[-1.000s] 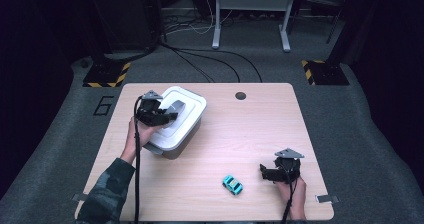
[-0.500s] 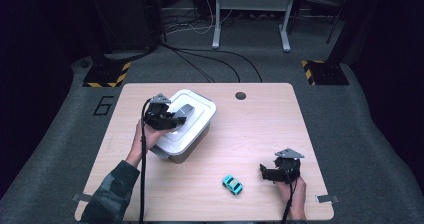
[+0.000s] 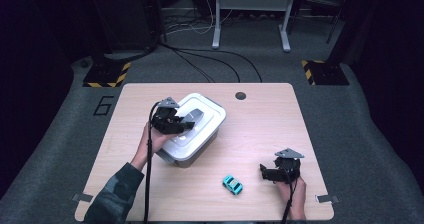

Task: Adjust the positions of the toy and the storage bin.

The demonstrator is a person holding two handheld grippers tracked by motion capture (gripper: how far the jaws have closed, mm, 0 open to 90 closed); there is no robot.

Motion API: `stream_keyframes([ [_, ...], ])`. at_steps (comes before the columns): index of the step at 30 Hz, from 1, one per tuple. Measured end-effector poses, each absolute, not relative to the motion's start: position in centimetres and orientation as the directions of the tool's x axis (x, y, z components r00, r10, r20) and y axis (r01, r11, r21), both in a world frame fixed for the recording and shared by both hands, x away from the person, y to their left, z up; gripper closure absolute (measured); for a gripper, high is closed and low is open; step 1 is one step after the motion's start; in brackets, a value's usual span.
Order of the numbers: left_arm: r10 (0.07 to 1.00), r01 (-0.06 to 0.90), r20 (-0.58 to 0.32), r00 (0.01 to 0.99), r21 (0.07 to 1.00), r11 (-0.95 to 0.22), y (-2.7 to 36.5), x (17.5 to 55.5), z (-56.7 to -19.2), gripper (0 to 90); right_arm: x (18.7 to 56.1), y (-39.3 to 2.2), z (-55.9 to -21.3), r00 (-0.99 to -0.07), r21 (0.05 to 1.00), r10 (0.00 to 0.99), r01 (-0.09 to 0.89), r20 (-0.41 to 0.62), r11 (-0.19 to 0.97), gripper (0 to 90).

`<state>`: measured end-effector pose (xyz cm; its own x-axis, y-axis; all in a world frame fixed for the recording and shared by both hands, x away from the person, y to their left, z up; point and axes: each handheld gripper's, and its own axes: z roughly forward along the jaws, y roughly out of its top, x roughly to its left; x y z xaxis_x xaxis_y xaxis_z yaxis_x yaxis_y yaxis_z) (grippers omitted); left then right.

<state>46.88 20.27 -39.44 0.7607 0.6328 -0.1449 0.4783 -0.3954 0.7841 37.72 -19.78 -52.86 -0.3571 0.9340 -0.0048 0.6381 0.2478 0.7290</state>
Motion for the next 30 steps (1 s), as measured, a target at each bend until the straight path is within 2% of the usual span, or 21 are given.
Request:
stream_keyframes([
  [30, 0.472, 0.404, -0.156, 0.867, 0.776, -0.485, 14.5, 45.7, -39.4, 68.2, 37.7, -19.8, -52.9, -0.359, 0.730, 0.933, 0.636, -0.005, 0.249, 6.2],
])
